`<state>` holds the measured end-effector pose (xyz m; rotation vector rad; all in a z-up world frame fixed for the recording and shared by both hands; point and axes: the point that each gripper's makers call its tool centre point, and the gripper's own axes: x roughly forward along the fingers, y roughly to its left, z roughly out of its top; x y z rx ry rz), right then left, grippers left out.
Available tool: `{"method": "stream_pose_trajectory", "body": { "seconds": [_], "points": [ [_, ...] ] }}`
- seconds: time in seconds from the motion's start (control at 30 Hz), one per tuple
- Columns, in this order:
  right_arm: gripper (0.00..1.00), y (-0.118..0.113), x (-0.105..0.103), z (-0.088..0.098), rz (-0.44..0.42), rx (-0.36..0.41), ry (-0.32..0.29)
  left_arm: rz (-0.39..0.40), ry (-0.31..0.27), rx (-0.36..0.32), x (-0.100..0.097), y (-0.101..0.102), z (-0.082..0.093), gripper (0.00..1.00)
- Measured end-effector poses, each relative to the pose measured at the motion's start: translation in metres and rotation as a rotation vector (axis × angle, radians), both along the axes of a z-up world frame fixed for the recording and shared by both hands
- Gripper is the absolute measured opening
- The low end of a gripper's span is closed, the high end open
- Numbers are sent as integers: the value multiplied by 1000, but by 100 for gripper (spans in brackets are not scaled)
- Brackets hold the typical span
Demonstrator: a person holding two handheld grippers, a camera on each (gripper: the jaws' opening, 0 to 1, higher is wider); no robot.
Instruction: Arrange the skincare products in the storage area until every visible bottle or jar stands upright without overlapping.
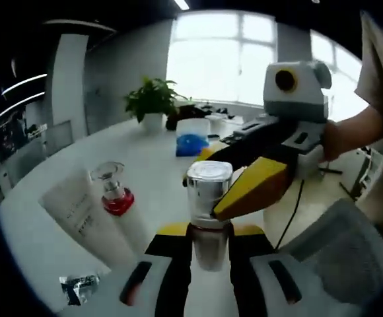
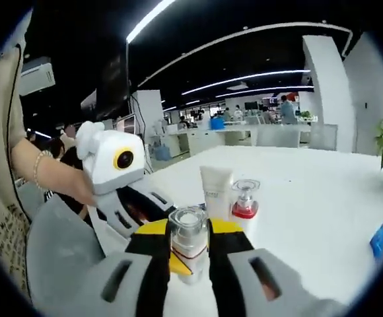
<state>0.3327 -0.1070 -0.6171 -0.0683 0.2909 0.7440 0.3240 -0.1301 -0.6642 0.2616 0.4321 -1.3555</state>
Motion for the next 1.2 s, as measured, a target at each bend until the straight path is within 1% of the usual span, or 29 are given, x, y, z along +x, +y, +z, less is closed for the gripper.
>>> {"method": "stream_pose_trajectory", "body": {
  "seconds": [0.1,0.17,0.27,0.43,0.8,0.93,1.0,1.2],
  "points": [
    [21,1,1,-12,3,-64,-13,5,1,29,2,-1,-13,17],
    [21,2,0,-20,8,-83,-13,2,-3,57,1,-1,-23,17],
    [21,0,-1,-32,5,-92,-1,-1,-9,78,0,-1,-32,17],
    [21,-2,-1,-42,5,-110,8,-9,-21,105,-1,-2,-44,17],
    [21,0,2,-54,13,-132,26,-5,-12,116,4,2,-55,17],
    [21,1,3,-58,19,-153,24,-12,-26,126,5,3,-60,17],
    [21,0,4,-58,21,-162,13,-9,-24,116,6,2,-59,18],
    [21,-1,11,-58,22,-171,5,-6,-33,97,14,1,-59,18]
  ]
}}
